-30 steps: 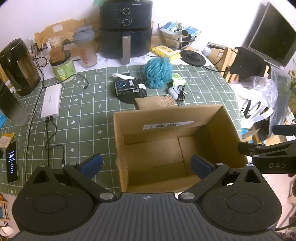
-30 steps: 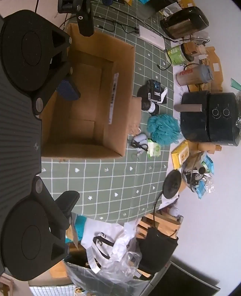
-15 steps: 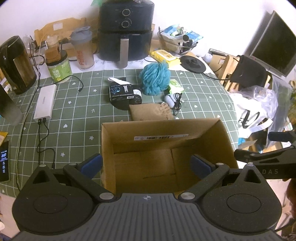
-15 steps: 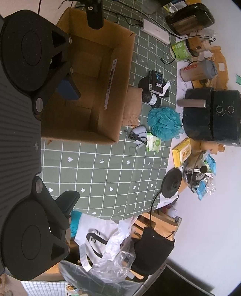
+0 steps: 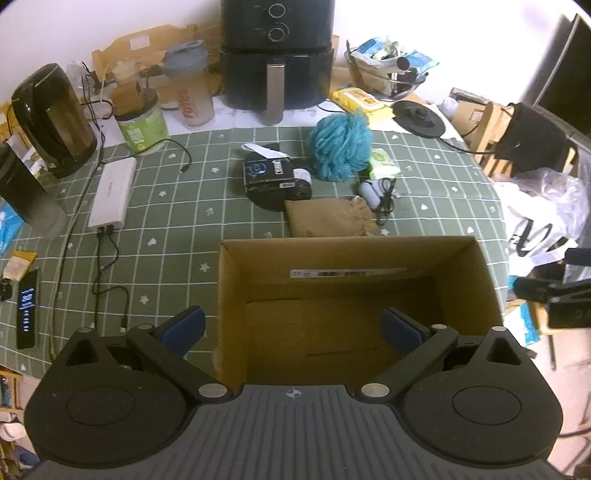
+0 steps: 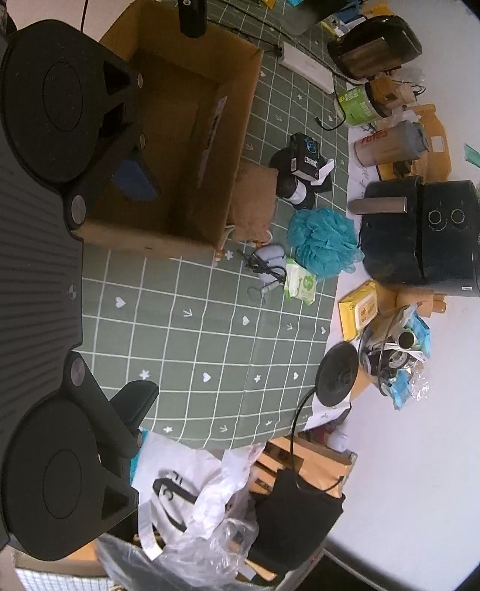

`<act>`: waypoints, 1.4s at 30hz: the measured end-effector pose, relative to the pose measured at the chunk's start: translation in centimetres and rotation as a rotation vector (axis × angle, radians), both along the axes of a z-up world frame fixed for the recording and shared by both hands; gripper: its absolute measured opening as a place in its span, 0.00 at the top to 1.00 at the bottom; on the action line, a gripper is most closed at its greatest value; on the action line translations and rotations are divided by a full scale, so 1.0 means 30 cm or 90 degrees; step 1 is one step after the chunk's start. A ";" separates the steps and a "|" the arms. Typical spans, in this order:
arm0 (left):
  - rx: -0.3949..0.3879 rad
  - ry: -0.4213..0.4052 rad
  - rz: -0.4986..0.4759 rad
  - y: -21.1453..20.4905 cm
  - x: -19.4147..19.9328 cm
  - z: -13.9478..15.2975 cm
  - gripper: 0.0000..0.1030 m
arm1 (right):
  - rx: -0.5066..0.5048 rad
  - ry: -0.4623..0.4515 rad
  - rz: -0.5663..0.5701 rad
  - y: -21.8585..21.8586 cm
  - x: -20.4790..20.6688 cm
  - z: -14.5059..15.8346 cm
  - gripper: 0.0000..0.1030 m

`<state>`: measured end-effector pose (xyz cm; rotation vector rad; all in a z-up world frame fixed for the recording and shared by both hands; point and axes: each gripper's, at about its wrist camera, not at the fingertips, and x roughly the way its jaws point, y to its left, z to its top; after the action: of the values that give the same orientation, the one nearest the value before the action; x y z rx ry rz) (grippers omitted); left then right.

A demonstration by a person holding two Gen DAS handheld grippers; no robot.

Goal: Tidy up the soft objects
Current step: 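Move both tools past the cardboard box toward the items on the table, then close the right gripper on the black cable beside the earbud case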

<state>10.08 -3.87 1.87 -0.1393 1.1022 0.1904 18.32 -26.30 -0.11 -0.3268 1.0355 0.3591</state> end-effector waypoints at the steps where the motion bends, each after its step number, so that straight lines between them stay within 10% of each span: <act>1: 0.005 0.001 0.003 0.004 0.003 0.002 0.00 | 0.008 0.011 0.002 -0.007 0.013 -0.007 0.00; 42: 0.006 -0.014 -0.023 0.226 0.212 -0.012 0.00 | -0.100 -0.039 0.057 0.211 0.404 -0.061 0.00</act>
<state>16.42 2.90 1.51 -0.1121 1.0807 0.1610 30.43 -19.97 -1.95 -0.5235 0.9927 0.3463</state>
